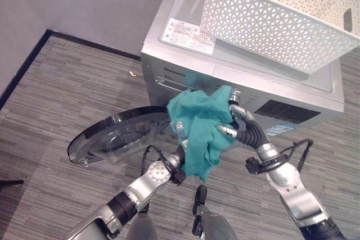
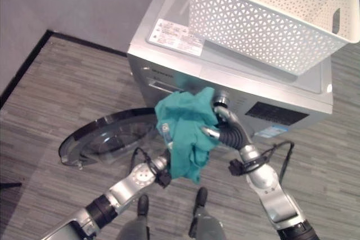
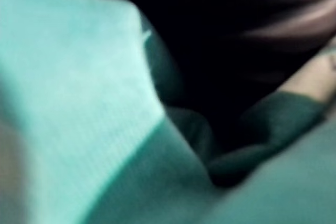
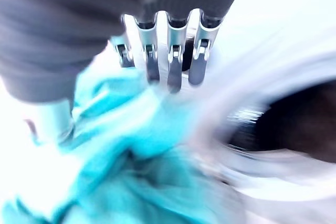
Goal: Grab the laundry basket,head to the washer,open it,put in the laundry and shut it.
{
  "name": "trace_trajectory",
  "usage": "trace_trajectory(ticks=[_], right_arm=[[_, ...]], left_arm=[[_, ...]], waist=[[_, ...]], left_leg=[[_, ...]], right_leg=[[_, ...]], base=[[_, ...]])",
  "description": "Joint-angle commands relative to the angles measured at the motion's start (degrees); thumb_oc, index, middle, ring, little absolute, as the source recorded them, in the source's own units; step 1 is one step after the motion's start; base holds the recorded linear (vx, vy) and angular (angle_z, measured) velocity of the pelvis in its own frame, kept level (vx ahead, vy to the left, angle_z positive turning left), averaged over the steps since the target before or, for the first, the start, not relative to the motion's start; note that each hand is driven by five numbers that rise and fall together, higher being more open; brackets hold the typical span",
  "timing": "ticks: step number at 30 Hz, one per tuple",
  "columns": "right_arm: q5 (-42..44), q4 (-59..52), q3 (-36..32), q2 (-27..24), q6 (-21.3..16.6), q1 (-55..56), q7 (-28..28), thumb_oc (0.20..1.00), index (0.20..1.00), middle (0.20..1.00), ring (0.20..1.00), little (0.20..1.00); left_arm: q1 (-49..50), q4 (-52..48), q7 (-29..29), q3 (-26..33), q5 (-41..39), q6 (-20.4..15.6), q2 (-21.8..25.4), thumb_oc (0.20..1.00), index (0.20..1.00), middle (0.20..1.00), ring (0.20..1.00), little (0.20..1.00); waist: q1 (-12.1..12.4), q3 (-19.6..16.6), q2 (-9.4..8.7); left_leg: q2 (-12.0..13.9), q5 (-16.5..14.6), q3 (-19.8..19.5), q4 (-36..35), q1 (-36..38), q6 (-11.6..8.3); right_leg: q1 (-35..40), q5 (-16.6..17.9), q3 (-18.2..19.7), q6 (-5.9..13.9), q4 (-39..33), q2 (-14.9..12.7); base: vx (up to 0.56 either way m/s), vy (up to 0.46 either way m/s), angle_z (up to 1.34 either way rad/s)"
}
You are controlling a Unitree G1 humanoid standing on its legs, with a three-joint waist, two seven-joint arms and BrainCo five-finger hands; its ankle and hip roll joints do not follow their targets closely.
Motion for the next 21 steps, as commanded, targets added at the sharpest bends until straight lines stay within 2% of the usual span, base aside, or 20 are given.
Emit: trace_trajectory(ticks=[1,7,12,14,16,17,19,20,21], right_arm=[[-3.9,-0.5,-1.6,-2.4,-0.8,1.1,2.2,1.0,1.0,1.0,1.0,1.0],[-8.4,5.3,-0.4,-1.7,0.3,5.5,5.0,1.0,1.0,1.0,1.0,1.0],[-12.7,15.2,0.9,0.6,1.3,7.8,5.1,1.0,1.0,1.0,1.0,1.0],[-15.2,20.0,1.9,1.6,1.8,7.4,4.5,1.0,1.0,1.0,1.0,1.0],[-18.0,29.3,4.0,3.2,2.6,6.4,3.5,1.0,1.0,1.0,1.0,1.0],[-18.1,29.7,4.2,3.4,2.4,6.1,3.3,1.0,1.0,1.0,1.0,1.0],[-18.9,38.0,6.6,5.1,3.0,4.3,2.2,1.0,1.0,1.0,1.0,1.0],[-18.2,46.1,9.7,7.2,3.4,1.2,1.0,1.0,1.0,1.0,1.0,1.0],[-18.1,46.7,9.9,7.5,3.2,0.8,0.7,1.0,1.0,1.0,1.0,1.0]], left_arm=[[-1.2,1.2,-1.1,1.2,2.1,-2.6,-1.7,0.2,0.2,0.2,0.2,0.2],[1.1,0.6,-2.1,2.9,2.8,-2.5,-0.1,0.2,0.2,0.2,0.2,0.2],[2.8,0.4,-2.4,3.8,2.5,-2.8,0.8,0.2,0.2,0.2,0.2,0.2],[3.4,0.4,-2.5,4.1,2.2,-2.8,0.9,0.2,0.2,0.2,0.2,0.2],[3.9,0.1,-2.7,4.5,2.0,-2.9,1.1,0.2,0.2,0.2,0.2,0.2],[3.9,0.1,-2.7,4.5,2.0,-2.9,1.2,0.2,0.2,0.2,0.2,0.2],[4.2,-0.1,-2.8,4.4,2.0,-3.1,1.3,0.2,0.2,0.2,0.2,0.2],[4.5,-0.4,-3.0,4.0,1.9,-3.1,1.4,0.2,0.2,0.2,0.2,0.2],[4.5,-0.4,-3.0,4.1,1.9,-3.1,1.5,0.2,0.2,0.2,0.2,0.2]], waist=[[0.7,-1.2,-2.05],[0.7,-1.5,-2.16],[0.6,-1.5,-2.25],[0.7,-1.3,-2.22],[1.0,-1.1,-2.14],[1.0,-1.1,-2.2],[1.4,-0.9,-2.09],[2.0,-0.9,-1.93],[1.9,-0.8,-2.03]], left_leg=[[-3.9,-1.5,1.7,-0.7,-2.4,5.07],[-3.7,-1.4,1.7,-0.7,-2.5,4.96],[-3.7,-1.4,1.6,-0.7,-2.6,4.91],[-3.7,-1.3,1.7,-0.7,-2.8,4.94],[-3.8,-1.2,1.6,-0.6,-3.1,5.03],[-3.7,-1.2,1.6,-0.7,-3.1,5.03],[-3.9,-1.2,1.5,-0.6,-3.2,5.07],[-4.0,-1.2,1.3,-0.5,-3.3,5.08],[-4.0,-1.2,1.3,-0.5,-3.3,5.08]], right_leg=[[2.4,-5.8,3.3,1.51,2.1,-1.4],[2.5,-5.9,2.9,1.51,2.1,-1.4],[2.5,-6.0,2.7,1.53,2.1,-1.4],[2.5,-5.9,2.6,1.52,2.1,-1.4],[2.4,-5.9,2.5,1.53,2.1,-1.4],[2.4,-5.9,2.5,1.53,2.2,-1.4],[2.3,-5.9,2.4,1.51,2.2,-1.4],[2.3,-5.9,2.2,1.53,2.3,-1.5],[2.3,-5.9,2.2,1.53,2.4,-1.5]], base=[[0.0,0.0,0.0],[0.0,0.0,0.0],[0.0,0.0,0.0],[0.0,0.0,0.0],[0.0,0.0,0.0],[0.0,0.0,0.0],[0.0,0.0,0.0],[0.0,0.0,0.0],[0.0,0.0,0.0]])
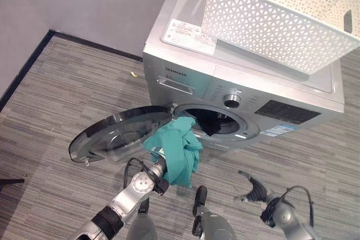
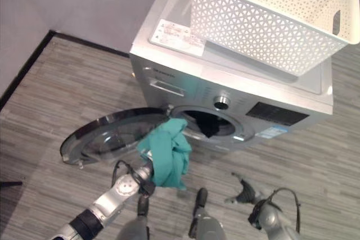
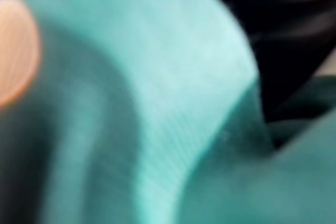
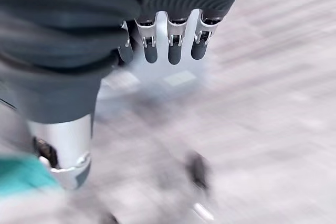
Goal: Grab the laundry basket,head to the washer,open it,put in the laundry and shut it.
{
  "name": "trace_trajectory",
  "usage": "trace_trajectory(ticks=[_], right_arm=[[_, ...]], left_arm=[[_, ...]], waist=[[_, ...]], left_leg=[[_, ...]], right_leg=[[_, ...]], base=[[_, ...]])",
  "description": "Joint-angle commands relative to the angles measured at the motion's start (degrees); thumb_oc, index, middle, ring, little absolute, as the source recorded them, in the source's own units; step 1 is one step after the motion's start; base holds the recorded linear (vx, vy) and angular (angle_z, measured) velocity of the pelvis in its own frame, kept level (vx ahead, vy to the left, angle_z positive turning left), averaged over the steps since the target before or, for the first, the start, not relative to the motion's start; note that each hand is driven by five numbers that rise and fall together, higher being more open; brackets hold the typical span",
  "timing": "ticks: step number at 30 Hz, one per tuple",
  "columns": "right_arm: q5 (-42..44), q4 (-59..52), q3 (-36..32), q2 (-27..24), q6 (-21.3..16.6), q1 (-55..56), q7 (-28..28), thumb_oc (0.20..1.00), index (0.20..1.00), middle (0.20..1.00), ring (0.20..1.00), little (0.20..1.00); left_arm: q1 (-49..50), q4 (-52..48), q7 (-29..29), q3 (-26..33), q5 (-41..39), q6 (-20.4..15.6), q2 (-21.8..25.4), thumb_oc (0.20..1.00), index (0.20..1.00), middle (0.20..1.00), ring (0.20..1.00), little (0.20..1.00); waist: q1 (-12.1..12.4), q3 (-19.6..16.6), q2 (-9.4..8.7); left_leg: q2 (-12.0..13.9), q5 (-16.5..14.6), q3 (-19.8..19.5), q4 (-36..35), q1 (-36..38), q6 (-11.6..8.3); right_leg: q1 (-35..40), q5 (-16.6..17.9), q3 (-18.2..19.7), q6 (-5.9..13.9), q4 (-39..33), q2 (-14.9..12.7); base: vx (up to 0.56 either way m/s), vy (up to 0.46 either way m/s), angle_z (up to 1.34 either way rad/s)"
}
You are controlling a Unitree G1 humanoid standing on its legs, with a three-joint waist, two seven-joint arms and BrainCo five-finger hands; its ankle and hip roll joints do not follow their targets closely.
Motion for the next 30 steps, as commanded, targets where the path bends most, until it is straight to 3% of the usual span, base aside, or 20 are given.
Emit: trace_trajectory(ticks=[1,6,11,14,15,16,17,18,20,22,26,29,30], right_arm=[[-0.4,9.0,4.8,2.9,0.1,-4.9,-3.8,1.0,1.0,1.0,1.0,1.0],[3.7,16.5,8.8,6.1,0.0,-9.8,-4.2,1.0,1.0,1.0,1.0,1.0],[9.4,25.5,11.1,9.8,-0.2,-14.2,-4.4,1.0,1.0,1.0,1.0,1.0],[12.1,29.2,9.9,11.0,-0.4,-13.1,-4.3,1.0,1.0,1.0,1.0,1.0],[13.4,31.0,9.3,11.6,-0.3,-12.7,-4.1,1.0,1.0,1.0,1.0,1.0],[13.8,32.0,9.1,11.8,-0.4,-12.6,-4.2,1.0,1.0,1.0,1.0,1.0],[13.8,32.1,9.0,11.8,-0.4,-12.7,-4.2,1.0,1.0,1.0,1.0,1.0],[14.4,33.7,9.0,12.3,-0.4,-12.9,-4.4,1.0,1.0,1.0,1.0,1.0],[14.4,34.8,9.1,12.3,-0.4,-12.8,-4.3,1.0,1.0,1.0,1.0,1.0],[14.6,36.5,9.1,12.7,-0.2,-13.1,-4.1,1.0,1.0,1.0,1.0,1.0],[13.9,39.5,8.8,12.5,0.5,-14.8,-4.6,1.0,1.0,1.0,1.0,1.0],[12.7,42.3,8.2,12.8,0.9,-14.9,-4.5,1.0,1.0,1.0,1.0,1.0],[12.6,42.3,8.1,12.8,0.8,-14.9,-4.5,1.0,1.0,1.0,1.0,1.0]], left_arm=[[-1.1,-0.5,-1.8,0.2,1.3,-3.4,-0.4,0.2,0.2,0.2,0.2,0.2],[-0.8,-1.0,-1.9,-0.2,0.9,-2.7,0.0,0.2,0.2,0.2,0.2,0.2],[-1.4,-2.0,-3.5,-1.6,0.7,-1.7,0.8,0.2,0.2,0.2,0.2,0.2],[-1.3,-2.7,-4.8,-2.7,1.5,-1.2,1.3,0.2,0.2,0.2,0.2,0.2],[-1.3,-3.0,-5.5,-3.2,2.4,-1.0,1.5,0.2,0.2,0.2,0.2,0.2],[-1.5,-3.0,-5.7,-3.6,2.7,-1.0,1.6,0.2,0.2,0.2,0.2,0.2],[-1.5,-3.0,-5.7,-3.6,2.7,-1.0,1.6,0.2,0.2,0.2,0.2,0.2],[-2.1,-2.6,-5.9,-4.3,3.3,-1.3,1.0,0.2,0.2,0.2,0.2,0.2],[-2.1,-2.4,-6.2,-4.4,3.2,-1.3,0.6,0.2,0.2,0.2,0.2,0.2],[-2.2,-2.0,-6.6,-4.7,3.0,-1.4,0.2,0.2,0.2,0.2,0.2,0.2],[-2.8,-0.6,-6.9,-5.3,3.6,-1.9,-0.9,0.2,0.2,0.2,0.2,0.2],[-3.2,0.5,-7.6,-6.2,4.2,-2.1,-2.1,0.2,0.2,0.2,0.2,0.2],[-3.1,0.5,-7.6,-6.2,4.2,-2.2,-2.1,0.2,0.2,0.2,0.2,0.2]], waist=[[1.3,-0.8,-1.94],[2.4,-0.8,-1.83],[3.8,-1.5,-1.47],[3.8,-2.4,-0.38],[3.1,-2.6,0.77],[2.6,-2.5,1.25],[2.6,-2.6,1.23],[1.8,-2.1,2.77],[1.4,-2.0,3.36],[1.0,-1.9,4.16],[0.2,-0.6,4.46],[0.0,-0.6,3.48],[-0.1,-0.5,3.46]], left_leg=[[-4.0,-1.4,1.4,-0.5,-3.3,5.09],[-4.3,-2.0,1.6,0.0,-2.9,5.28],[-5.6,-4.7,1.2,4.1,-3.3,6.61],[-6.8,-5.2,-1.4,5.2,-2.9,7.82],[-7.7,-5.3,-3.4,5.0,-1.6,8.88],[-8.0,-5.2,-4.3,5.0,-1.2,9.32],[-8.0,-5.0,-4.2,5.0,-1.5,9.33],[-8.8,-5.2,-6.2,4.7,0.1,9.95],[-8.9,-5.3,-6.9,4.2,1.0,9.86],[-9.1,-5.7,-8.0,3.5,2.0,9.56],[-10.1,-7.9,-10.8,3.9,3.9,8.58],[-11.2,-9.3,-12.7,3.7,5.7,7.9],[-11.3,-9.3,-12.8,3.8,5.8,7.94]], right_leg=[[2.1,-5.9,2.3,1.51,2.4,-1.5],[2.5,-5.9,2.1,1.71,2.7,-1.9],[3.2,-6.8,2.4,2.08,5.5,-3.3],[1.7,-9.0,4.9,1.83,12.9,-3.5],[-1.4,-8.9,7.2,1.89,22.0,-3.3],[-3.4,-8.6,8.7,1.97,26.6,-2.9],[-3.7,-8.4,8.8,1.94,26.7,-3.0],[-7.6,-7.8,11.9,1.75,31.5,-1.0],[-8.5,-9.0,12.5,1.38,30.4,-0.8],[-9.2,-8.8,12.8,1.35,24.6,-2.2],[-10.8,-1.4,14.7,3.74,9.7,-6.1],[-8.4,3.8,13.8,5.48,3.1,-7.7],[-8.1,3.9,13.7,5.54,2.8,-7.8]], base=[[0.0,0.0,0.0],[0.0,0.021,0.0],[0.01,0.084,0.02],[0.07,0.157,0.17],[0.06,0.223,0.34],[0.03,0.175,0.4],[0.04,0.156,0.47],[0.07,0.119,0.41],[0.08,0.061,0.44],[0.09,-0.034,0.48],[0.12,-0.069,0.62],[0.12,-0.09,0.46],[0.11,-0.065,0.37]])
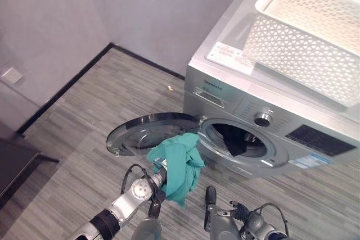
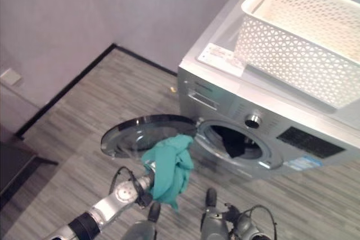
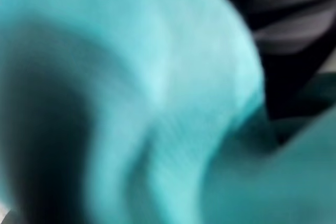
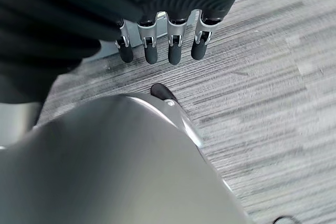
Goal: Grab the laundry basket,head to the washer,open it,put in the laundry and shut it.
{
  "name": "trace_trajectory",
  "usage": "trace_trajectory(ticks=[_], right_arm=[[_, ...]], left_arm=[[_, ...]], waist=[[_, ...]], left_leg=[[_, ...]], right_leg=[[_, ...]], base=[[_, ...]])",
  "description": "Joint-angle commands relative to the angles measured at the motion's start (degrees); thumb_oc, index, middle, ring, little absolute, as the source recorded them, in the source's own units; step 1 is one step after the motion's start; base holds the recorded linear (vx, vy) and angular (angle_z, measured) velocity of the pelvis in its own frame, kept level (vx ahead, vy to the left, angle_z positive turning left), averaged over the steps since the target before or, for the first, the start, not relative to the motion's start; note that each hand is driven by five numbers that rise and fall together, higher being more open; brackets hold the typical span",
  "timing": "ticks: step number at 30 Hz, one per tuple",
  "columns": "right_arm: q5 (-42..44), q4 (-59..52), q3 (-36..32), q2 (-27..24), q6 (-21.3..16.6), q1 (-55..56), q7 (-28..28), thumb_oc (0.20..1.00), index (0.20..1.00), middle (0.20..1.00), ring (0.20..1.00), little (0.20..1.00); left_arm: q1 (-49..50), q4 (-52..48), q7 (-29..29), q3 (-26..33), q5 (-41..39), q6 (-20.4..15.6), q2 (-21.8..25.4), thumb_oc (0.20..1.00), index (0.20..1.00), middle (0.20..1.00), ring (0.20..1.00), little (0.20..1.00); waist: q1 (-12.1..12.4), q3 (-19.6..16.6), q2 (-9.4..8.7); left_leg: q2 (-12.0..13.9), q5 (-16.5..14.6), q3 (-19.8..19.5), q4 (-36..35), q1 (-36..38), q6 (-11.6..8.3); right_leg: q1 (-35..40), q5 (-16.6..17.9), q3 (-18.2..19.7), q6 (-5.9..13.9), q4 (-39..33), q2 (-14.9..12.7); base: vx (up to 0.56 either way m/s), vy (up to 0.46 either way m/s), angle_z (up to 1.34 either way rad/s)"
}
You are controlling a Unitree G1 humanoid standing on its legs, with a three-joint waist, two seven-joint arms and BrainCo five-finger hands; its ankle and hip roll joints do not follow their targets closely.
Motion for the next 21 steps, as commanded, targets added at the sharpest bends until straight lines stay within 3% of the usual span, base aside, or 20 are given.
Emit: trace_trajectory(ticks=[1,3,8,11,15,21], right_arm=[[-1.8,2.2,0.5,0.6,1.1,3.8,0.2,1.0,1.0,1.0,1.0,1.0],[-3.4,3.5,1.3,0.9,1.4,4.0,0.5,1.0,1.0,1.0,1.0,1.0],[-4.1,6.4,1.6,2.0,1.7,5.6,1.3,1.0,1.0,1.0,1.0,1.0],[-6.6,7.3,3.0,1.3,2.2,5.1,0.9,1.0,1.0,1.0,1.0,1.0],[-12.4,10.2,7.6,1.4,4.7,3.1,2.5,1.0,1.0,1.0,1.0,1.0],[-5.2,10.1,6.4,1.3,4.3,2.3,0.6,1.0,1.0,1.0,1.0,1.0]], left_arm=[[-3.5,-4.8,-1.5,-0.2,2.2,-3.9,-1.4,0.2,0.2,0.2,0.2,0.2],[-3.4,-3.9,-1.8,-0.3,2.2,-3.9,-2.1,0.2,0.2,0.2,0.2,0.2],[-3.4,-3.5,-1.6,-0.2,1.4,-3.8,-2.8,0.2,0.2,0.2,0.2,0.2],[-5.1,-3.1,-1.1,-0.8,1.0,-3.5,-3.7,0.2,0.2,0.2,0.2,0.2],[-11.5,1.9,0.9,-3.4,0.0,-3.2,-8.4,0.2,0.2,0.2,0.2,0.2],[-19.3,7.0,4.9,-5.9,0.0,-4.1,-10.8,0.2,0.2,0.2,0.2,0.2]], waist=[[-0.3,0.2,-2.65],[-0.2,-0.7,-3.1],[-0.3,-1.6,-3.13],[-0.7,0.1,-2.63],[-1.2,4.0,-2.42],[-2.9,7.5,-3.66]], left_leg=[[-7.8,-6.4,0.4,-3.7,6.9,4.53],[-7.6,-6.4,0.1,-4.5,7.4,4.19],[-5.1,-5.7,-0.9,-6.9,7.7,3.12],[-3.2,-5.1,-1.2,-7.3,6.5,2.19],[-1.7,-5.0,-0.9,-6.2,3.7,1.43],[-0.7,-4.9,1.1,-4.7,-0.1,1.0]], right_leg=[[-2.0,6.9,3.3,5.25,-7.5,-6.5],[-0.7,8.2,2.9,5.77,-8.7,-6.6],[-0.5,7.3,1.0,5.48,-8.1,-5.7],[-2.5,5.8,0.4,4.86,-5.8,-5.1],[-5.6,4.9,-0.3,4.0,-3.7,-4.5],[-11.0,5.4,0.0,3.51,-3.0,-3.5]], base=[[0.09,-0.044,0.39],[0.13,-0.086,0.23],[0.08,-0.106,0.06],[-0.03,-0.081,0.09],[-0.08,-0.08,0.15],[-0.05,-0.067,-0.09]])
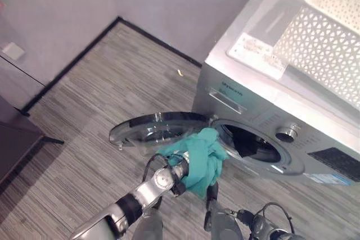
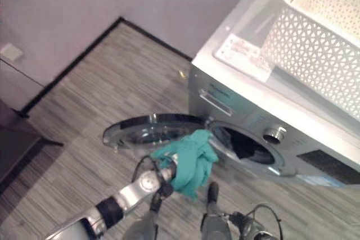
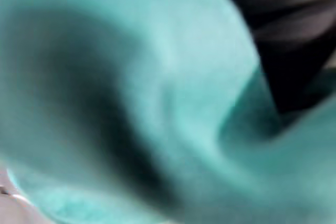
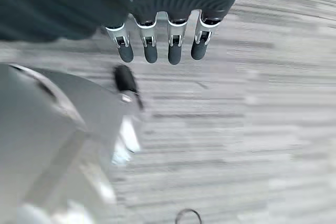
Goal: Grab the laundry basket,head to the washer,open it,put in the laundry and shut it.
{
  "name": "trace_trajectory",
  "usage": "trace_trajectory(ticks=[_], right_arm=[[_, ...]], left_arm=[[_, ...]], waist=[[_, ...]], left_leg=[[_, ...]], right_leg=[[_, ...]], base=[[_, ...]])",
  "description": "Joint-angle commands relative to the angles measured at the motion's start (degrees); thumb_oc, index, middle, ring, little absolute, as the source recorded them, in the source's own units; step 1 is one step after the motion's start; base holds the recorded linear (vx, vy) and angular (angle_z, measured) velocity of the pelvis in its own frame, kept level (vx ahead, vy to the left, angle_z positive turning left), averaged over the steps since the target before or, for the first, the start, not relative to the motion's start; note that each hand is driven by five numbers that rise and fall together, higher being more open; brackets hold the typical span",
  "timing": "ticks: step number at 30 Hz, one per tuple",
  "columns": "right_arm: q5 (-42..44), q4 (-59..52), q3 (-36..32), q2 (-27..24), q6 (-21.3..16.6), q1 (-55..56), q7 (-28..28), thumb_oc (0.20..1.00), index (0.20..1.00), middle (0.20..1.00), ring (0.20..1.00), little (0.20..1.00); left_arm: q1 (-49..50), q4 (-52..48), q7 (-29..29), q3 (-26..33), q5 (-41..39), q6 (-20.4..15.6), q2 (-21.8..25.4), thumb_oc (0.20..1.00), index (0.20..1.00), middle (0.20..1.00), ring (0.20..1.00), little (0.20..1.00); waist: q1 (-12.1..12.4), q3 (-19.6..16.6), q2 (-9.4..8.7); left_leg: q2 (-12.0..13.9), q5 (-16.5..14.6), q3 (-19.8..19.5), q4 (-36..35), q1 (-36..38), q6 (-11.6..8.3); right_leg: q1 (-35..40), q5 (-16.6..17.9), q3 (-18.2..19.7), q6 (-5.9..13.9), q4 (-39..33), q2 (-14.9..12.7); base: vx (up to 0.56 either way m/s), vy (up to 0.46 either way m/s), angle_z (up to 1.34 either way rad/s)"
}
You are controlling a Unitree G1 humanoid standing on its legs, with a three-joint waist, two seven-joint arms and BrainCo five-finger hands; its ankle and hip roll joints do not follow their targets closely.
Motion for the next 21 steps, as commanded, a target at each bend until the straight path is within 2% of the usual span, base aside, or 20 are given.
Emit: trace_trajectory(ticks=[1,8,12,14,15,18,19,21], right_arm=[[7.3,2.9,1.0,0.2,1.8,3.5,-1.0,1.0,1.0,1.0,1.0,1.0],[14.1,3.8,-3.2,-2.1,1.5,1.2,-3.0,1.0,1.0,1.0,1.0,1.0],[16.1,4.2,-4.7,-2.8,1.1,1.8,-3.0,1.0,1.0,1.0,1.0,1.0],[17.4,4.8,-5.9,-3.0,1.3,3.5,-2.2,1.0,1.0,1.0,1.0,1.0],[17.4,4.8,-5.9,-3.0,1.3,3.4,-2.2,1.0,1.0,1.0,1.0,1.0],[18.2,4.2,-6.1,-2.5,0.9,4.0,-2.0,1.0,1.0,1.0,1.0,1.0],[18.7,3.5,-5.9,-1.5,0.8,4.8,-1.8,1.0,1.0,1.0,1.0,1.0],[18.8,3.2,-5.8,-1.1,0.8,5.5,-1.7,1.0,1.0,1.0,1.0,1.0]], left_arm=[[-5.3,0.9,3.9,1.5,-0.3,-4.3,-3.8,0.2,0.2,0.2,0.2,0.2],[-11.7,2.7,7.1,3.5,-1.6,-4.8,-5.4,0.2,0.2,0.2,0.2,0.2],[-12.9,3.1,7.4,4.5,-1.8,-4.6,-5.2,0.2,0.2,0.2,0.2,0.2],[-13.5,4.3,8.1,6.5,-2.6,-4.6,-5.0,0.2,0.2,0.2,0.2,0.2],[-13.5,4.4,8.1,6.5,-2.6,-4.6,-4.9,0.2,0.2,0.2,0.2,0.2],[-13.6,5.0,8.4,6.6,-2.8,-4.7,-5.1,0.2,0.2,0.2,0.2,0.2],[-14.6,6.7,9.0,6.9,-3.2,-4.6,-6.1,0.2,0.2,0.2,0.2,0.2],[-14.8,7.3,9.3,6.7,-3.3,-4.5,-6.7,0.2,0.2,0.2,0.2,0.2]], waist=[[-0.6,4.3,-0.28],[-2.4,8.1,-1.1],[-3.4,8.7,-1.47],[-4.2,9.5,-1.71],[-4.3,9.4,-1.92],[-4.5,9.9,-1.65],[-5.2,10.3,-1.58],[-5.6,10.2,-1.57]], left_leg=[[-0.3,-7.3,3.3,1.1,2.8,4.34],[-1.1,-9.3,5.5,8.1,-3.1,3.53],[-1.8,-11.2,6.8,12.8,-6.1,3.31],[-2.5,-15.0,9.2,18.8,-8.6,4.26],[-2.8,-14.7,9.2,18.7,-8.8,4.3],[-2.8,-16.5,10.5,21.3,-9.5,4.92],[-3.1,-18.6,12.4,24.4,-10.2,5.84],[-3.3,-19.4,13.1,25.6,-10.4,6.3]], right_leg=[[-10.7,2.4,3.5,2.36,4.4,-3.0],[-14.9,2.2,3.7,2.21,7.3,-4.1],[-16.7,2.4,4.0,2.26,8.4,-4.2],[-19.2,2.6,5.2,2.49,10.2,-3.5],[-19.4,2.7,5.3,2.54,10.1,-3.8],[-20.3,2.9,5.4,2.68,11.0,-3.8],[-21.7,3.6,5.0,2.9,12.3,-4.8],[-22.1,3.7,5.1,2.89,12.8,-5.0]], base=[[-0.05,-0.053,-0.24],[-0.05,-0.029,-0.11],[-0.02,-0.002,-0.02],[-0.05,0.045,-0.39],[-0.02,0.055,-0.72],[-0.02,0.065,-0.37],[-0.02,0.078,-0.21],[0.0,0.078,-0.47]])
